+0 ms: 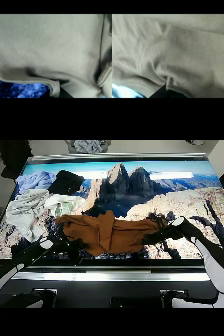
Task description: Fold the shirts.
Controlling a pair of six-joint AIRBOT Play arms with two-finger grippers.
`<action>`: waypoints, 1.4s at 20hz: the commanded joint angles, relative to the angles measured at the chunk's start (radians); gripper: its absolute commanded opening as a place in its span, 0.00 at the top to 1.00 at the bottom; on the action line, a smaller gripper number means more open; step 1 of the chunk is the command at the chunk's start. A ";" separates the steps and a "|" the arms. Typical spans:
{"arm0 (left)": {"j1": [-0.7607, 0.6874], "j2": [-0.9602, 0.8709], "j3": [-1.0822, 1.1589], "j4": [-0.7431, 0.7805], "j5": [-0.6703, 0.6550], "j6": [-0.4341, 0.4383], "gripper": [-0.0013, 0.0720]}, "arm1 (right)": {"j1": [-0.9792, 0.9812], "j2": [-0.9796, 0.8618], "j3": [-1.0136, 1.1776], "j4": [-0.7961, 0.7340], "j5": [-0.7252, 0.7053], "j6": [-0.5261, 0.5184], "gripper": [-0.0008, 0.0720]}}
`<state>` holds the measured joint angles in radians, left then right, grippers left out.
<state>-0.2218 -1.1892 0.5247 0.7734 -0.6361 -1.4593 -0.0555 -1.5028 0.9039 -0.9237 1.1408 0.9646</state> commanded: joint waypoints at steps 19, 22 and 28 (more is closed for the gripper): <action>0.492 0.628 0.986 0.227 -0.177 -0.037 0.94 | -0.003 0.860 0.792 -0.825 0.138 0.335 0.93; 0.492 0.582 0.964 0.233 -0.274 -0.037 0.94 | -0.003 0.822 0.792 -0.827 0.337 0.250 0.93; 0.431 0.307 0.710 0.233 -0.418 0.032 0.94 | -0.003 0.483 0.716 -0.818 0.447 0.214 0.93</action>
<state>0.2417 -0.7605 1.3502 1.0054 -1.0000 -1.4731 -0.0582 -0.8627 1.6650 -1.7454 1.5265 1.1980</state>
